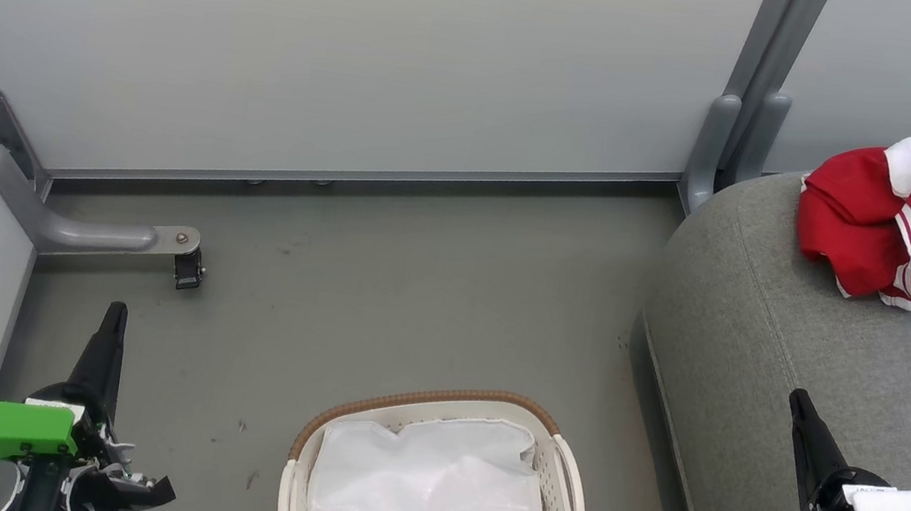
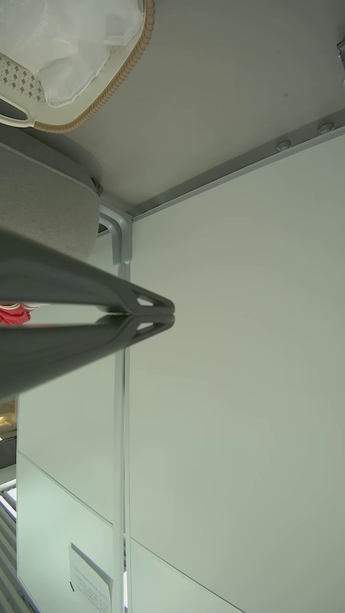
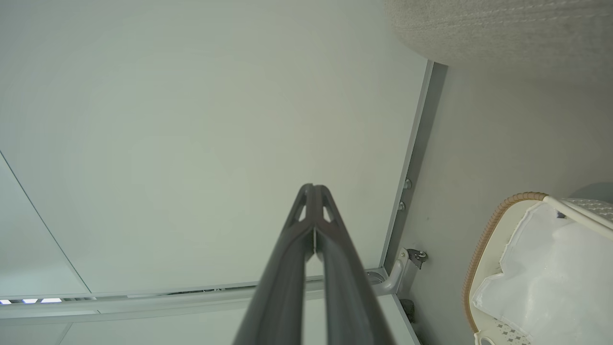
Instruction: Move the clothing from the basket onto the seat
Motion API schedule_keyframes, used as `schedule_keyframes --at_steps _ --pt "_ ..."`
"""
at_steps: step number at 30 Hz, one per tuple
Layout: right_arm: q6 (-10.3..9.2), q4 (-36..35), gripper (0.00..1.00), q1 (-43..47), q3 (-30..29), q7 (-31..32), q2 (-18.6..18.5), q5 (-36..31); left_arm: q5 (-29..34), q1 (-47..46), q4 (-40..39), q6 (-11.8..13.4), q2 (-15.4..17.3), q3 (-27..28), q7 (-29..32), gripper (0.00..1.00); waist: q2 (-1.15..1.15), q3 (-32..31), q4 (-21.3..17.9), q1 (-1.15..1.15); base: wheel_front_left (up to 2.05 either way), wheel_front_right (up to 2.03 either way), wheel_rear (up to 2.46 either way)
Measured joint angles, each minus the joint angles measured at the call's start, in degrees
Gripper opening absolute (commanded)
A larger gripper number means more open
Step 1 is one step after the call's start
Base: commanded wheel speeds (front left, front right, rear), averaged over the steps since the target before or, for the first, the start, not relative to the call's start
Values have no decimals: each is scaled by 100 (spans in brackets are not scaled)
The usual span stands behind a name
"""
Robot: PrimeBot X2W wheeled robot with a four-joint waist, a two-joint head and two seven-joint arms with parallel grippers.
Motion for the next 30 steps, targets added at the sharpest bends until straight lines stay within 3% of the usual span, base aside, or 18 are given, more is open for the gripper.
schedule_keyframes --at_steps 30 --pt "0 0 0 0 0 0 0 -1 0 0 0 0 0 -1 0 0 0 0 0 0 0 0 0"
